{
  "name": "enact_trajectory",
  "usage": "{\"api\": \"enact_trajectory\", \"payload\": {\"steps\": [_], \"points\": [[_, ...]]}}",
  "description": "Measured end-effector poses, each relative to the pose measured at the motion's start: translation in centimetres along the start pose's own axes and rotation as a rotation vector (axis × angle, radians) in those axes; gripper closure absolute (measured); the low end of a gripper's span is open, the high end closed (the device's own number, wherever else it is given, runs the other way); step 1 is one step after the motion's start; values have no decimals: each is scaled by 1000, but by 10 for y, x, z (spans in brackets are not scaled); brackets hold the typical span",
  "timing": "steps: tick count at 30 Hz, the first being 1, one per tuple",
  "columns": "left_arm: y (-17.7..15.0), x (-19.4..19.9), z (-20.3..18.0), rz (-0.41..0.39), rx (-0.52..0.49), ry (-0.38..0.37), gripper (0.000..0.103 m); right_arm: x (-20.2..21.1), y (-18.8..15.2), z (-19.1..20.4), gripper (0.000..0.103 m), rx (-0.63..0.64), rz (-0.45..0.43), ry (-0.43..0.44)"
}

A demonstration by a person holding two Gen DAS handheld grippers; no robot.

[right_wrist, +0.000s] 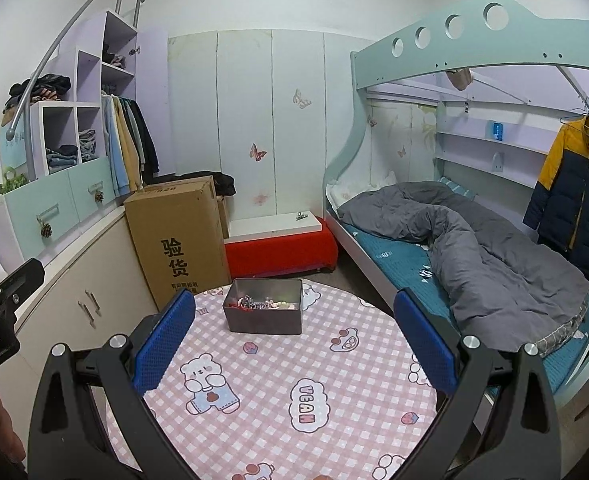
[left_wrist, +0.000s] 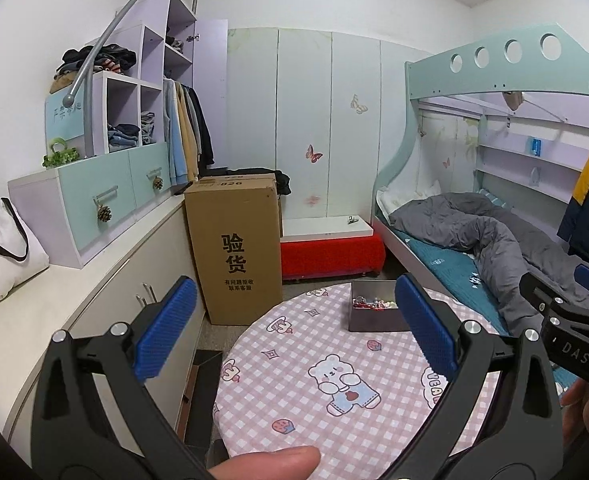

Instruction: Organize jewelry

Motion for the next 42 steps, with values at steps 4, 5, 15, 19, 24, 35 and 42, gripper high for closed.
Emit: {"api": "enact_trajectory", "payload": {"steps": [4,5,15,19,24,35,42], "points": [[0,0,2,-2,7,-2,6,2,3,2,7,2,-10,-1],[-1,0,2,-1,5,-3,6,3,3,1,7,1,-11,0],[-2,3,-3,-16,14,-22,6,5,4,0,7,-10,-24,8],[-2,2,-6,-9,10,-14,6,5,6,1,7,-12,-27,13],[-2,0,-6,-8,7,-1,6,4,7,0,7,-12,-30,16],[-2,-3,-6,-3,3,0,6,4,9,4,7,-9,-27,21],[-3,-4,-7,-1,2,2,6,3,15,7,7,-12,-30,28]]}}
Point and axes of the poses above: each gripper's, at about its wrist camera, not at the fingertips, and x roughly against the way its jaws point, z to its left, y to its top, the point moved 7 cm from there along -x, roughly the way its jaws point, and after that the axes turned 5 degrees about y, right-handed, at the moved point
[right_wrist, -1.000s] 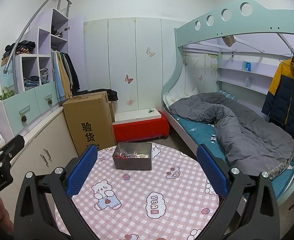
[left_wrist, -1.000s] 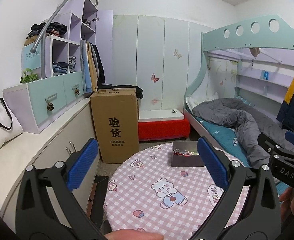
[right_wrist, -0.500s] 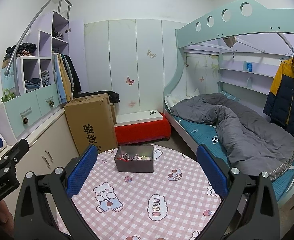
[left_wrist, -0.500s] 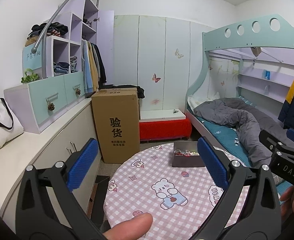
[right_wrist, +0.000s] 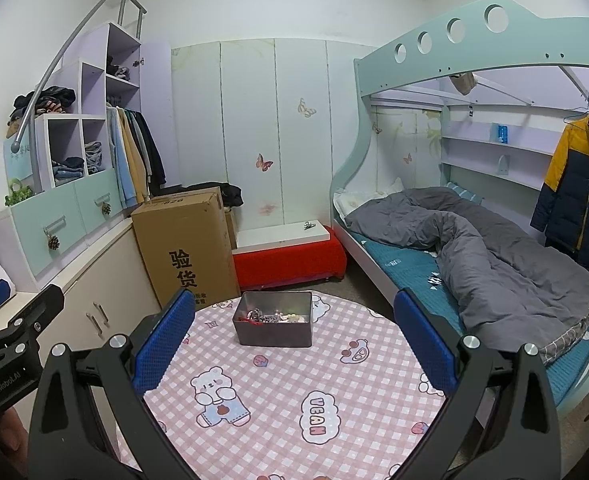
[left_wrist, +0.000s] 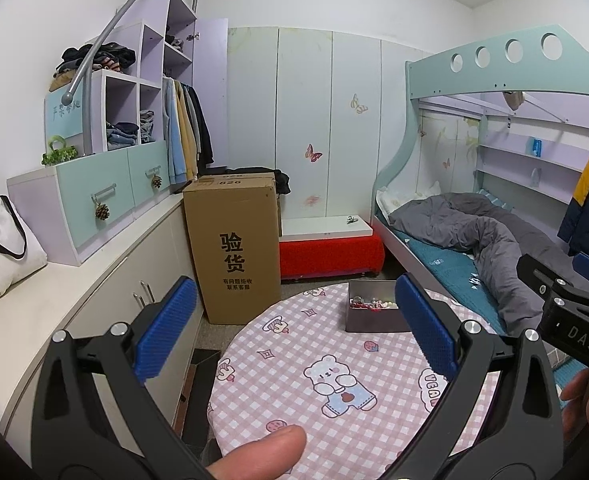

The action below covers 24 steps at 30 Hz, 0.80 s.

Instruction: Organize jewelry

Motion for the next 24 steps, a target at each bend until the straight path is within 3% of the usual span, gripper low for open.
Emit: {"api": "enact_trajectory", "payload": {"steps": [24], "points": [[-1,0,-1,0,1,0,6,-2,2,4,7,5,-2,3]]}}
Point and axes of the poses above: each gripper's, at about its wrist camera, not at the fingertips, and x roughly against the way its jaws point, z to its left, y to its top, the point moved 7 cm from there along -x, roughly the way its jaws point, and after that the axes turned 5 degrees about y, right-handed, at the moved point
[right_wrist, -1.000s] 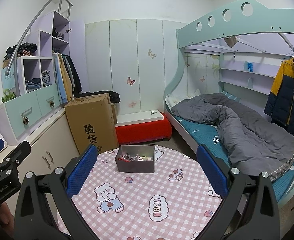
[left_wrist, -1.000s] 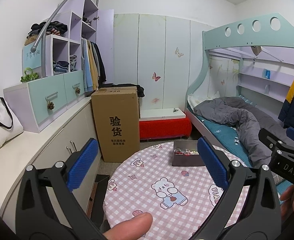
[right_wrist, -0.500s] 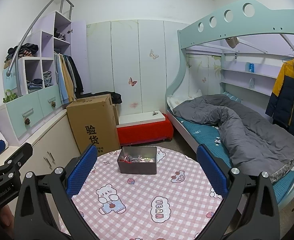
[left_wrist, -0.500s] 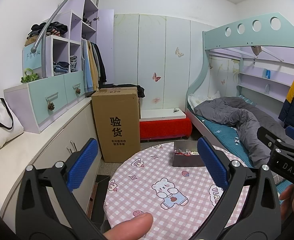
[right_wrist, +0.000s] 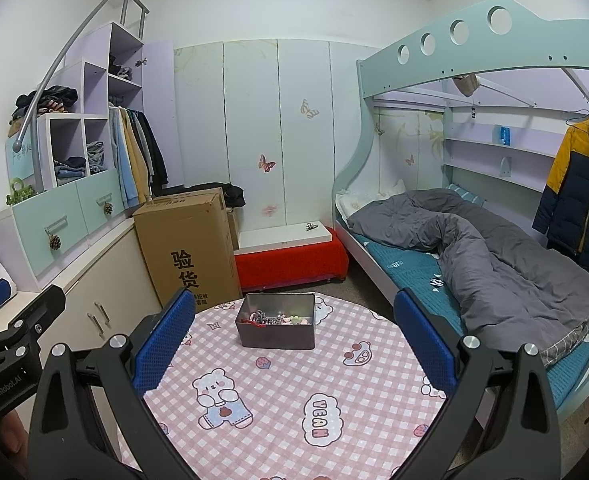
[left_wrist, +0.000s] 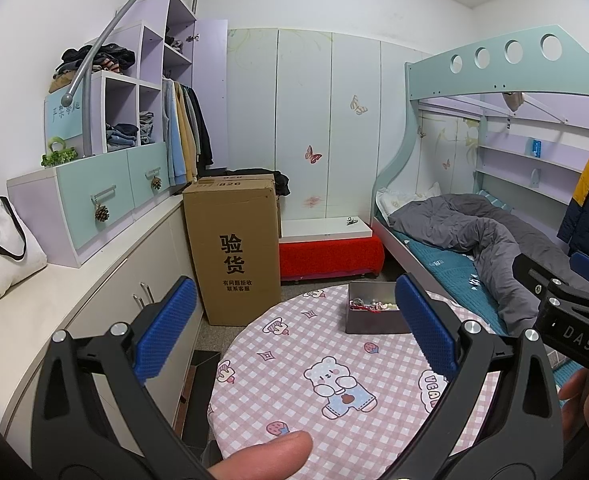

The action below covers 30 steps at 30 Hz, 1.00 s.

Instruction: Organize jewelry

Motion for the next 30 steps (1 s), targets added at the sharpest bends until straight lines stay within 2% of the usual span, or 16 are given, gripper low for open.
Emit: {"api": "enact_trajectory", "payload": {"steps": [17,22,30], "points": [[1,0,-1,-2,-1,-1,6,-3,-3,3,7,2,1,-1],[2,3,-4,-25,2,-28,6,-5,-5,3,7,1,2,-2],[1,-1,-1,5,14,-14,6,-2,-7,-3,7,-1,-5,-5]]}}
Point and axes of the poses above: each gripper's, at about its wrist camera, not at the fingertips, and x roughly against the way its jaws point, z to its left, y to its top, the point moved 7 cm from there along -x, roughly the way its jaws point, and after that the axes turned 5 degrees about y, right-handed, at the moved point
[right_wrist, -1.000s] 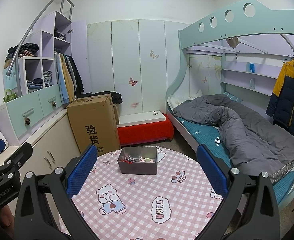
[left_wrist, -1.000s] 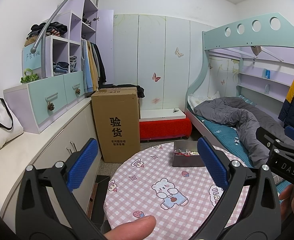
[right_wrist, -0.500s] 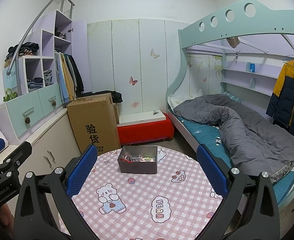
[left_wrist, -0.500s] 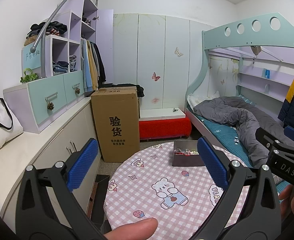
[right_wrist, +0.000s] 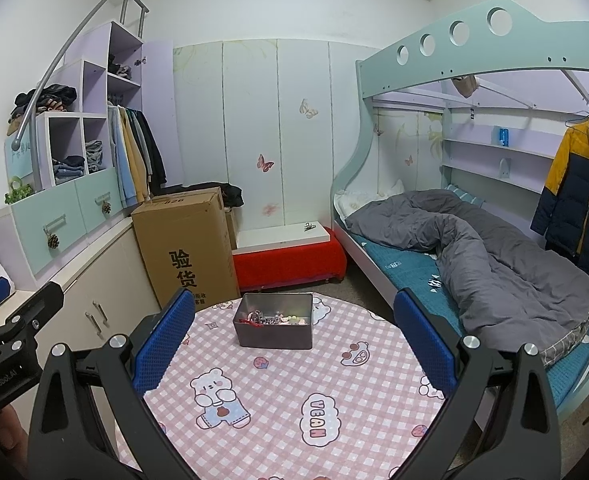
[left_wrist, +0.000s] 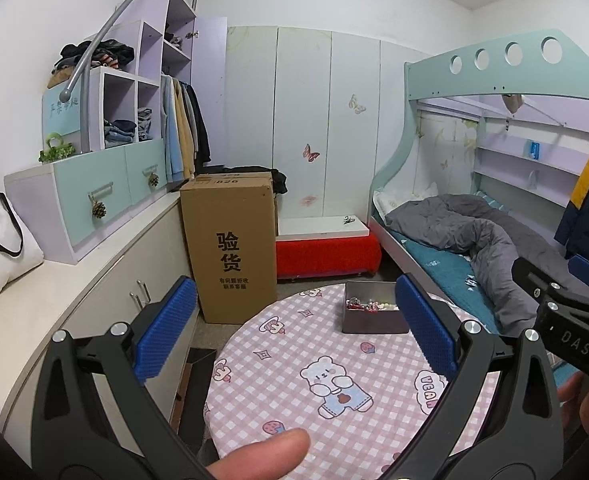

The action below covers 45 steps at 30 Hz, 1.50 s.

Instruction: Organize jewelry

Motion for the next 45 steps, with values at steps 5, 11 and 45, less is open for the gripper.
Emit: {"api": "enact_trajectory", "payload": {"steps": [5,11,45], "points": [[1,1,0,-4,-6,2,6,1,0,-1,7,5,0,4],[2,2,1,2,-6,-1,6,1,0,-1,7,4,0,4],[0,0,-1,-3,-48,-1,6,0,0,-1,7,2,1,4]]}}
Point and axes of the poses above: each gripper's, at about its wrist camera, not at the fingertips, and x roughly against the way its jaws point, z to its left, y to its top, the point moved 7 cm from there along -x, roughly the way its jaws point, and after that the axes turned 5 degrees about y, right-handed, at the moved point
